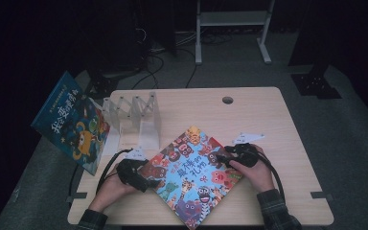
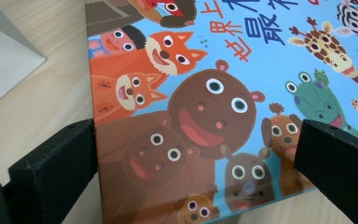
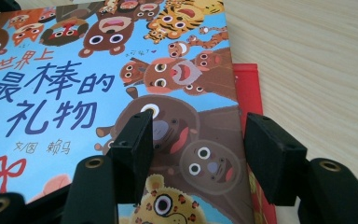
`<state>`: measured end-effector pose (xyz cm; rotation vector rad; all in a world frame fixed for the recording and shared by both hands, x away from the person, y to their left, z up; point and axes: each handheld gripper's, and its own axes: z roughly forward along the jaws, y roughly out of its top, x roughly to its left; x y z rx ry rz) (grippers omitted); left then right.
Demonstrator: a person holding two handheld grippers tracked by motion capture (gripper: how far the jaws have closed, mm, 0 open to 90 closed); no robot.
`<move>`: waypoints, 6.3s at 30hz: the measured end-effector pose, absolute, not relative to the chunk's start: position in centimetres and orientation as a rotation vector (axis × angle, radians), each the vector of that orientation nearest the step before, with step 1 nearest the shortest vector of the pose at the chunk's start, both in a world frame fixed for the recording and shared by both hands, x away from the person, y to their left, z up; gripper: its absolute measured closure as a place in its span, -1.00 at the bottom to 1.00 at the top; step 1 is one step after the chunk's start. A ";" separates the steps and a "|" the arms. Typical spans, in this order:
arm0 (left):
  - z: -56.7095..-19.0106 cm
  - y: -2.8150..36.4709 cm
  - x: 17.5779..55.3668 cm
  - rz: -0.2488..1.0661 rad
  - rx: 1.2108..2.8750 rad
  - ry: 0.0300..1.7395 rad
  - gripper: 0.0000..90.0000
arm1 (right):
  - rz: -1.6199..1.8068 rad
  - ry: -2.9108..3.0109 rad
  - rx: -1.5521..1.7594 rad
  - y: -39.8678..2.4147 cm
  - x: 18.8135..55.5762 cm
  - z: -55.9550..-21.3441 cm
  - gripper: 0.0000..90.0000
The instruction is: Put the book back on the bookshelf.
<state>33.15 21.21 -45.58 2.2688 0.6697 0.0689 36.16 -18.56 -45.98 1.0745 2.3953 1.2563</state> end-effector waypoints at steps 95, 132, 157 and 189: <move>-44.4 21.8 34.5 0.101 2.199 0.758 -1.00 | 1.372 2.503 0.997 -22.4 26.9 -47.0 0.97; -45.9 20.4 38.6 -0.135 2.267 0.752 -0.94 | 1.321 2.540 0.913 -19.0 27.4 -46.8 0.97; -46.1 19.3 39.2 -0.220 2.297 0.782 -1.00 | 1.284 2.500 0.872 -18.4 26.5 -46.9 0.97; -40.6 18.3 39.7 -0.174 2.329 0.761 -0.96 | 1.257 2.477 0.904 -17.9 26.2 -46.8 0.98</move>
